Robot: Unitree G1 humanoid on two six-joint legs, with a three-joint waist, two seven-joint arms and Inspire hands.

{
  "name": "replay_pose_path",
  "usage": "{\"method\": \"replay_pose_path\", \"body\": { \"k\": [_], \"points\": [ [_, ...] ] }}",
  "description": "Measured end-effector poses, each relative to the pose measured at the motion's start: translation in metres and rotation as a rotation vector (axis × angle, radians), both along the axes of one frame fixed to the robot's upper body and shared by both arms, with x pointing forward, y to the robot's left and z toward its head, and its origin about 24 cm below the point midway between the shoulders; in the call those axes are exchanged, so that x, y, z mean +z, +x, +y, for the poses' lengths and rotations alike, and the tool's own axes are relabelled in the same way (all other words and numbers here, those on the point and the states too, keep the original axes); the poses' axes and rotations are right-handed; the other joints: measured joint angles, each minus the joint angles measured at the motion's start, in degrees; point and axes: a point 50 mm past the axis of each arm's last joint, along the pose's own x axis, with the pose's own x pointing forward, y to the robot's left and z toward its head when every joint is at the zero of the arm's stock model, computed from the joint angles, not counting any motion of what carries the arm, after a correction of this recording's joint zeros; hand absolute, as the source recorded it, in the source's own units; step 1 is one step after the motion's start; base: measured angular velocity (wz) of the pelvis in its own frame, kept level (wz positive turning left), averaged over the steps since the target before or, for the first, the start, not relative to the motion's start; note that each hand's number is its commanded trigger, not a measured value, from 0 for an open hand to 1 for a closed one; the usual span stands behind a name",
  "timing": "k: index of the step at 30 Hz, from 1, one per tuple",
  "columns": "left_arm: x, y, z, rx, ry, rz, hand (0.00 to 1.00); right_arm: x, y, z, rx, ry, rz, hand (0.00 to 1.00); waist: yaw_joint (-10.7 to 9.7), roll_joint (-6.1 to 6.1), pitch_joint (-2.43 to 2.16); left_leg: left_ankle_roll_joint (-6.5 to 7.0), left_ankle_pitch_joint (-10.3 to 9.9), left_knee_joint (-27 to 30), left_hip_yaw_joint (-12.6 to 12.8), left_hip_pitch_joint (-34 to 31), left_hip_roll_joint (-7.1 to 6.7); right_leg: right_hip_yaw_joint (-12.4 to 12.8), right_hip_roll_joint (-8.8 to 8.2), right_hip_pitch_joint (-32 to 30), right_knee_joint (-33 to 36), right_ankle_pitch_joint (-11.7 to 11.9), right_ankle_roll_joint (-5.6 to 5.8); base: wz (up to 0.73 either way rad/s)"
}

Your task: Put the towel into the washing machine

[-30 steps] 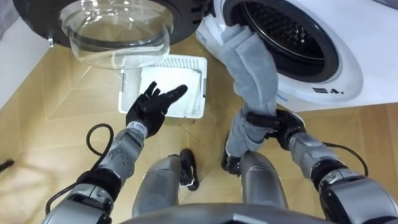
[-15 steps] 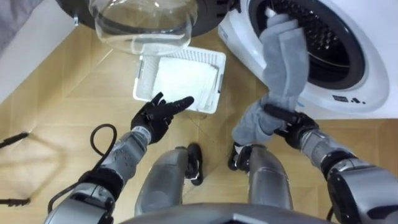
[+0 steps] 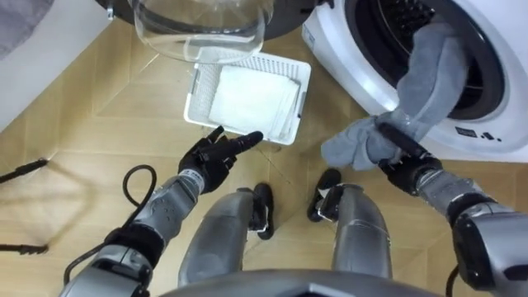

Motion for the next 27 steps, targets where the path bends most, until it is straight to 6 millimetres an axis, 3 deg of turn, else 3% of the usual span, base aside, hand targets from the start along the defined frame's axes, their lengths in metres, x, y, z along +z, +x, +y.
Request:
{"method": "replay_pose_path", "body": {
  "k": [4, 9, 14, 15, 16, 17, 25, 27],
  "points": [
    [-0.002, -0.005, 0.006, 0.006, 0.010, 0.007, 0.00, 0.010, 0.007, -0.011, -0.080, 0.027, -0.050, 1.00, 0.1, -0.41, -0.04, 0.00, 0.0, 0.8, -0.2, -0.7, -0.33, 0.1, -0.53, -0.7, 1.0, -0.3, -0.15, 0.05],
    [-0.001, -0.009, 0.008, 0.004, 0.029, 0.018, 0.00, 0.026, 0.022, -0.019, -0.125, 0.028, -0.077, 1.00, 0.0, -2.25, -0.04, 0.06, 0.1, 1.7, 0.0, -2.0, -0.66, 0.2, -1.15, -2.3, 2.1, -0.2, -0.31, 0.01],
    [0.001, -0.009, 0.009, -0.006, 0.043, 0.013, 0.00, 0.049, 0.040, -0.031, -0.178, 0.034, -0.144, 1.00, 0.1, -2.91, -0.11, 0.36, 0.2, 1.9, 0.1, -2.8, -0.78, 0.2, -1.27, -3.0, 2.2, -0.1, -0.24, 0.01],
    [0.002, -0.009, 0.012, -0.006, 0.049, 0.007, 0.00, 0.056, 0.044, -0.037, -0.198, 0.034, -0.164, 0.88, 0.1, -3.10, -0.09, 0.44, 0.1, 2.2, 0.1, -3.5, -0.81, 0.2, -1.32, -3.6, 2.7, -0.1, -0.22, 0.05],
    [0.003, -0.009, 0.013, -0.007, 0.052, 0.002, 0.00, 0.059, 0.045, -0.039, -0.206, 0.033, -0.173, 0.56, 0.2, -3.14, -0.07, 0.49, 0.1, 2.5, 0.1, -3.9, -0.86, 0.3, -1.33, -4.0, 2.9, -0.2, -0.20, 0.04],
    [0.005, -0.008, 0.015, -0.006, 0.057, -0.010, 0.00, 0.065, 0.048, -0.044, -0.216, 0.026, -0.188, 0.00, 0.2, -3.24, -0.05, 0.56, 0.0, 2.9, 0.2, -4.6, -0.87, 0.5, -1.41, -4.8, 3.4, -0.2, -0.21, 0.00],
    [0.015, -0.006, 0.014, 0.004, 0.054, -0.055, 0.00, 0.090, 0.071, -0.041, -0.270, 0.073, -0.253, 0.00, -0.3, -3.99, -0.01, 1.07, -0.3, 5.2, 1.8, -7.7, -0.87, 1.7, -2.68, -8.7, 6.1, -0.6, -0.46, 0.00],
    [0.014, -0.010, 0.015, 0.021, 0.064, -0.048, 0.00, 0.100, 0.079, -0.039, -0.283, 0.097, -0.280, 0.00, -1.2, -4.23, 0.00, 1.33, -0.4, 5.5, 2.3, -7.5, -1.17, 2.3, -3.18, -9.0, 7.0, -0.8, -0.37, 0.00]
  ]
}}
